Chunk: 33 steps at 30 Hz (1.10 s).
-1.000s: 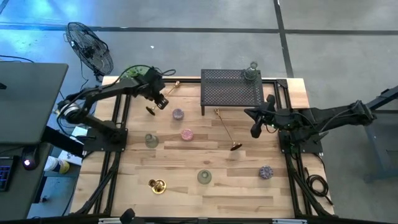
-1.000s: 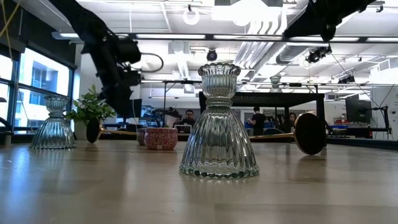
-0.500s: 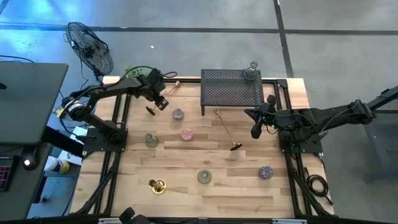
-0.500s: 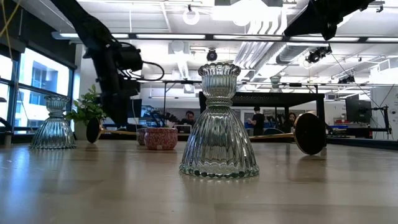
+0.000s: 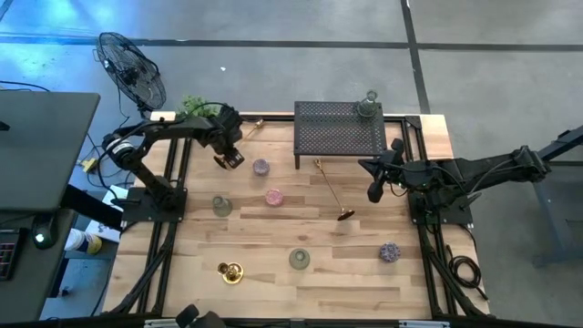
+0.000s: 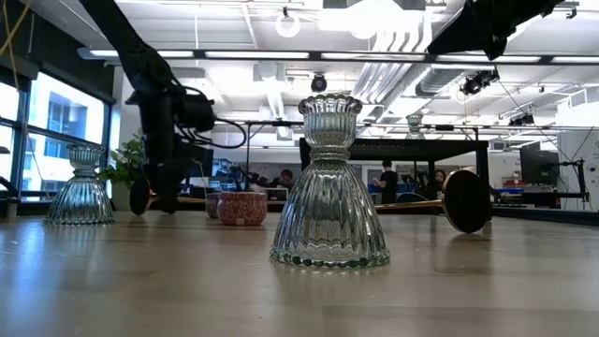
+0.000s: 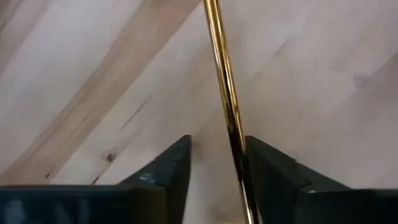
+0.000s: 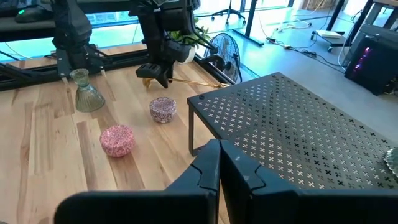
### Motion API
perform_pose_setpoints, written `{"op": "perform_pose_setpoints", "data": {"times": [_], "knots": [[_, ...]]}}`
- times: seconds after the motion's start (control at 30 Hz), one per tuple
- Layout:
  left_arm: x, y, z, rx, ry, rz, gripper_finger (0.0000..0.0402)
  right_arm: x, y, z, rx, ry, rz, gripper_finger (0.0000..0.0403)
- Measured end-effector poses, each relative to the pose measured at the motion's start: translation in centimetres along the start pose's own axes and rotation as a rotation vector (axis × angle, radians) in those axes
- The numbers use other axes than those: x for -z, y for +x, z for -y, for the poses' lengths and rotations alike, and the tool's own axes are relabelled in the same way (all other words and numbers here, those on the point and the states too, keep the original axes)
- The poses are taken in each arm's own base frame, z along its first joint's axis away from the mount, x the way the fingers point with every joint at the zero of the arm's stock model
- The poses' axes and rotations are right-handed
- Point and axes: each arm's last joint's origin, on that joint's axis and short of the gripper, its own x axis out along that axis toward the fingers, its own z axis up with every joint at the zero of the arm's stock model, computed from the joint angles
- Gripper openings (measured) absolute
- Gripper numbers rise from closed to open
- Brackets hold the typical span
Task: Pick & Place candle stick holders
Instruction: Put the top gold candle holder on the shelf
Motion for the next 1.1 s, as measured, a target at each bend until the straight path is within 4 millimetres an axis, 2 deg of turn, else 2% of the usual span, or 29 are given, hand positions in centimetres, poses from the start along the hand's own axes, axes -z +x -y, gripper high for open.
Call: {"op": "perform_pose_setpoints", "data": {"times": [0.17,0.23,0.3,0.43,0.63,0.73,0.9,1.1], "knots": [[0.4,-0.1,0.0,0.004,0.032,-0.039,0.0032,0.0,0.0,0.0,0.004,-0.002,0.001,0.0],[0.4,-0.1,0.2,0.007,0.046,-0.043,0.001,0.0,0.0,0.0,0.004,-0.011,0.001,0.0],[0.4,-0.3,0.2,-0.008,0.044,-0.035,0.0015,0.0,0.0,0.0,0.003,-0.022,0.001,0.0],[0.1,-2.4,0.4,-0.029,0.044,0.059,0.0014,0.0,0.0,0.0,0.003,-0.027,0.001,0.0],[0.9,-7.7,0.8,0.077,0.019,0.326,0.0014,0.2,0.0,0.1,0.008,-0.053,-0.014,0.0],[1.9,-9.3,1.9,0.18,0.042,0.537,0.0013,0.6,0.0,0.3,0.053,-0.046,-0.046,0.0],[4.0,-9.8,4.9,0.454,0.144,0.86,0.0006,2.3,0.8,0.2,0.077,0.0,-0.031,0.0],[5.1,-10.5,9.5,0.675,0.27,1.115,0.0009,5.3,2.2,-0.6,-0.087,0.118,0.113,0.0]]}}
